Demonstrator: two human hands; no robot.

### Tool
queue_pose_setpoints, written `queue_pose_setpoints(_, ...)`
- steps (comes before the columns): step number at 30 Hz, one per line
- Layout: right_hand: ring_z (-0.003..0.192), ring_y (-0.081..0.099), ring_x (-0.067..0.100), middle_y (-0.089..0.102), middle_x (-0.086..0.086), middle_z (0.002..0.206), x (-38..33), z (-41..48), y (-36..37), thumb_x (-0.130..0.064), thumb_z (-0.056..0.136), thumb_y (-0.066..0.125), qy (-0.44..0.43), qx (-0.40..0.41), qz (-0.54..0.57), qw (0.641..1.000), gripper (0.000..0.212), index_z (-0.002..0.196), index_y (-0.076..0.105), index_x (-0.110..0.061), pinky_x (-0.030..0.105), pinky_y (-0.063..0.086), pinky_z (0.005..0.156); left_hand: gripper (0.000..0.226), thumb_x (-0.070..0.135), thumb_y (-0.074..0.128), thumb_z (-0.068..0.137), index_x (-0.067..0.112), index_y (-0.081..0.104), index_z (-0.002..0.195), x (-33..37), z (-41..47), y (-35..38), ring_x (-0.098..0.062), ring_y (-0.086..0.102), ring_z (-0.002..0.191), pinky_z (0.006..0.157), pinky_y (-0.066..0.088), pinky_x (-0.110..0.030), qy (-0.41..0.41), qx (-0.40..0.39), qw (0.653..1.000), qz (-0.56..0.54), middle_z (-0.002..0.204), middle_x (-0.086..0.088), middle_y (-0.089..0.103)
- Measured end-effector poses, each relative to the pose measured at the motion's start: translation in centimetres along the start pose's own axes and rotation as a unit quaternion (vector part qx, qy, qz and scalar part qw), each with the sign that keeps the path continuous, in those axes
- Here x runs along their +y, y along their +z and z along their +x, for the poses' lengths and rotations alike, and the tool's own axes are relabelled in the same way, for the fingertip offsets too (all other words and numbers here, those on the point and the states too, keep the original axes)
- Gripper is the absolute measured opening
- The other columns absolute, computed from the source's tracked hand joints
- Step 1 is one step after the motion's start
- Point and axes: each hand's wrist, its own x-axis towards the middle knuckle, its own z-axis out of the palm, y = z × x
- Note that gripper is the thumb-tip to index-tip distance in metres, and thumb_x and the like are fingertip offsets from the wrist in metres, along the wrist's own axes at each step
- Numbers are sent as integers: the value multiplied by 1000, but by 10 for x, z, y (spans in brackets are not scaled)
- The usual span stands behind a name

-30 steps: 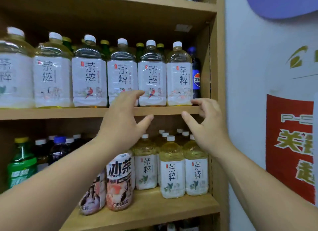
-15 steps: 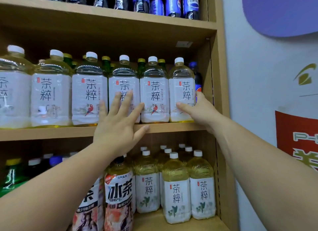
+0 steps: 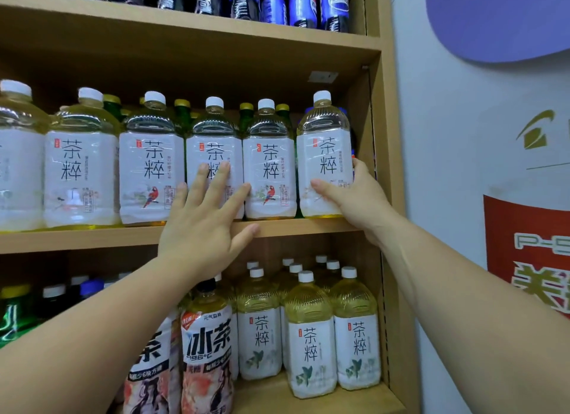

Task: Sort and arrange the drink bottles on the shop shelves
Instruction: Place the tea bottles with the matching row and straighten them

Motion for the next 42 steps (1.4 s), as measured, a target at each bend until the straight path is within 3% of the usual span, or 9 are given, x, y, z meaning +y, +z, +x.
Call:
queue_pose_setpoints(7,112,67,5,65,-10,131,-11,-39,-9,-31,88,77,-80,47,62,994,75,151,35,-28,39,60,93,75,71,25,93,37,22,159,-5,-9,-18,-21,-7,157,127,4,-52,-7,-4,991,-136,171,3,-2)
queue_pose_setpoints(12,110,67,0,66,-11,130,-11,-103,-16,-23,87,78,-68,20,117,991,84,157,30,-24,20,58,83,63,51,55,88,19,51,143,1,-74,-27,-33,32,144,118,27,-51,-66,120,959,-246,155,-8,37)
queue_pose_setpoints(17,115,67,6,65,-8,135,22,-173,-5,-20,83,76,-10,-23,154,988,85,156,32,-25,21,58,78,54,46,62,90,20,53,137,30,-166,-19,-15,45,131,112,38,-42,-136,53,920,-363,138,4,51)
queue_pose_setpoints(24,111,71,16,72,-3,125,92,-286,14,-20,81,81,132,-89,202,966,71,144,46,-24,31,61,81,67,68,63,85,48,41,145,83,-240,-12,2,59,115,98,54,-38,-240,-184,738,-604,130,25,59)
queue_pose_setpoints(29,116,69,21,69,0,131,129,-364,36,-5,78,76,225,-177,219,933,82,149,39,-26,31,59,84,79,48,85,76,34,45,143,112,-274,3,-5,68,110,85,59,-31,-291,-270,619,-678,123,14,71)
queue_pose_setpoints(33,121,66,21,65,-7,136,161,-411,56,-12,78,84,300,-236,195,904,95,154,30,-34,37,57,92,67,20,92,70,24,57,127,120,-313,24,-17,74,101,71,60,-28,-357,-290,587,-667,110,4,76)
queue_pose_setpoints(36,120,65,13,65,-11,134,187,-432,68,-21,77,87,332,-295,144,884,97,151,29,-45,37,57,94,70,18,90,69,22,55,129,120,-352,42,-21,74,103,74,61,-34,-386,-301,573,-658,113,-1,75)
queue_pose_setpoints(39,133,50,4,46,-14,151,214,-434,76,-53,73,84,320,-330,23,888,93,149,30,-54,39,50,107,71,7,91,69,23,55,128,120,-389,60,-12,72,106,82,59,-27,-413,-300,592,-624,115,6,74)
queue_pose_setpoints(42,138,41,8,40,-11,152,241,-419,81,-51,86,73,333,-257,-54,906,76,151,35,-41,36,39,114,74,3,91,67,31,52,124,115,-413,84,-5,70,104,90,59,-32,-422,-317,617,-584,112,14,73)
